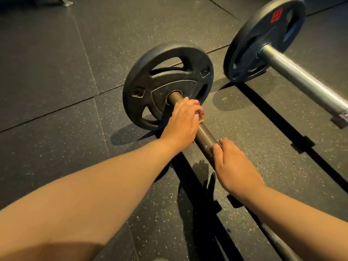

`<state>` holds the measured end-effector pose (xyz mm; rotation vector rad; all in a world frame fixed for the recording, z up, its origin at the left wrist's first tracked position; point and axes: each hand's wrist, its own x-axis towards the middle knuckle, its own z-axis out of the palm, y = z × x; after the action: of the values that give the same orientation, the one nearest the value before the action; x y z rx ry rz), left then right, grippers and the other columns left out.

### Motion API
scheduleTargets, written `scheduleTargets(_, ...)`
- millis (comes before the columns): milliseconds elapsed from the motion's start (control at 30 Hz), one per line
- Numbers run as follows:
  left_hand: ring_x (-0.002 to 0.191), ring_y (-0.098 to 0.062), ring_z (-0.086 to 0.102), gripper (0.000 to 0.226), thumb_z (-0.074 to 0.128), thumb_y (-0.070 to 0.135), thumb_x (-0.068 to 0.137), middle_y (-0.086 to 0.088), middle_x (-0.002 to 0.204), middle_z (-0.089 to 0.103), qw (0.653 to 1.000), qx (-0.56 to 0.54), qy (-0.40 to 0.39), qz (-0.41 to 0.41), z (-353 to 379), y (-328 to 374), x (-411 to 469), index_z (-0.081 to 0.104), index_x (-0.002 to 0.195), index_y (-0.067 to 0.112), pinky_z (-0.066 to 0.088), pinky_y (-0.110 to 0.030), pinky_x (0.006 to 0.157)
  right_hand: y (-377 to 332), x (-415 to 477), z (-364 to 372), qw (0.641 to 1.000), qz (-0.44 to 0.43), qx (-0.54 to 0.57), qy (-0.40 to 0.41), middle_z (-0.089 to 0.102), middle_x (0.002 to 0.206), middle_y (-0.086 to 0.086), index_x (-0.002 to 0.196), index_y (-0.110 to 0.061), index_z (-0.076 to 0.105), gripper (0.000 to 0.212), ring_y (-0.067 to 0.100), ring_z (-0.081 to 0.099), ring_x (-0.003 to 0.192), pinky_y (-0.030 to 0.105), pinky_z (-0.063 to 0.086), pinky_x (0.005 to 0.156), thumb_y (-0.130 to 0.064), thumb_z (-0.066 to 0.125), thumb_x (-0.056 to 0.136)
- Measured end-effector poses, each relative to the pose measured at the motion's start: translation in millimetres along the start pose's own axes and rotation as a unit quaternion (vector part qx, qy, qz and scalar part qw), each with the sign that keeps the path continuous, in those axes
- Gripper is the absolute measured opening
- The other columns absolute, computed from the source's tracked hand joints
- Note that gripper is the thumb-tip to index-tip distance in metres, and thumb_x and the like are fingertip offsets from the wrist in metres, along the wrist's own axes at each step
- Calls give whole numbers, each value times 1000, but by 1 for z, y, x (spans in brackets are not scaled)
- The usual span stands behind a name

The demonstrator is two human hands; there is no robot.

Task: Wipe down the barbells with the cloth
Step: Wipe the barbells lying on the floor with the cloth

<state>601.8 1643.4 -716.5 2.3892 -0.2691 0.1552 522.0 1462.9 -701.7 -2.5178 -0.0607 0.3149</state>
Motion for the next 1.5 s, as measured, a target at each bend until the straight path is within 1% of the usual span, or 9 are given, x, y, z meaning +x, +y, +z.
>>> scheduleTargets(133, 155, -23, 15, 32, 35, 15, 107, -3, 149, 43, 999, -26, 23, 15, 18, 28, -36, 58, 129, 10, 4, -40, 127, -1, 0, 0, 1000, -1, -8, 5, 54, 92, -8, 94, -26, 49, 34, 8, 53, 79, 32, 36, 60, -48, 26, 107)
scheduleTargets(267, 154, -21, 18, 35, 36, 23, 107, 0, 153, 41, 995, 17, -31, 91, 9, -1, -33, 52, 137, 17, 20, -52, 124, -2, 0, 0, 1000, 3, -20, -6, 54, 93, -7, 96, -26, 51, 37, 15, 55, 83, 38, 41, 69, -50, 24, 107)
scheduleTargets(500, 153, -29, 21, 33, 36, 11, 104, -5, 151, 41, 1000, -7, 29, -1, 16, 12, -18, 54, 132, 10, 9, -48, 126, -5, 0, -1, 998, 11, -55, -14, 54, 94, -3, 97, -22, 51, 41, 20, 55, 84, 36, 38, 70, -50, 23, 108)
scheduleTargets(600, 155, -30, 15, 36, 36, 11, 105, -7, 156, 37, 999, -10, 27, 23, 26, 23, -42, 52, 137, 8, 3, -38, 127, -7, 0, 0, 998, 7, -63, -5, 54, 95, -1, 100, -19, 52, 42, 22, 55, 85, 36, 37, 71, -48, 23, 108)
scheduleTargets(733, 155, -24, 16, 38, 34, 20, 106, -3, 156, 40, 997, 5, -17, 71, 15, 10, -40, 51, 140, 14, 8, -42, 127, -7, -1, -3, 998, 13, -64, -8, 53, 99, 1, 103, -18, 52, 42, 23, 51, 88, 36, 35, 74, -48, 23, 109)
scheduleTargets(933, 155, -26, 15, 40, 30, 19, 105, -5, 155, 39, 1000, -7, 2, -5, 14, 14, -16, 52, 137, 11, 2, -36, 127, -7, 1, -2, 998, 15, -68, -10, 58, 110, 6, 110, -15, 55, 44, 29, 55, 102, 36, 34, 78, -46, 23, 109)
scheduleTargets(1100, 156, -24, 13, 40, 33, 18, 106, -5, 156, 39, 999, -32, -15, 42, 25, 34, -55, 54, 138, 11, 1, -29, 126, -8, -1, -1, 997, 5, -70, -9, 60, 121, 11, 115, -12, 56, 47, 31, 56, 114, 42, 40, 89, -44, 22, 109)
scheduleTargets(1367, 155, -22, 15, 37, 33, 14, 108, -3, 155, 41, 1000, -11, -17, 0, 10, 19, -23, 52, 140, 13, 9, -47, 127, -5, -5, -5, 999, -6, -37, -11, 55, 109, 4, 107, -17, 51, 36, 26, 53, 103, 39, 40, 81, -42, 26, 109)
scheduleTargets(1500, 153, -25, 21, 41, 27, 20, 106, -6, 153, 42, 1000, -18, -14, 11, 20, 32, -38, 54, 136, 10, 15, -44, 126, -4, -12, -4, 997, -46, -63, -2, 58, 116, 7, 117, -13, 52, 41, 27, 55, 110, 39, 43, 87, -40, 24, 106)
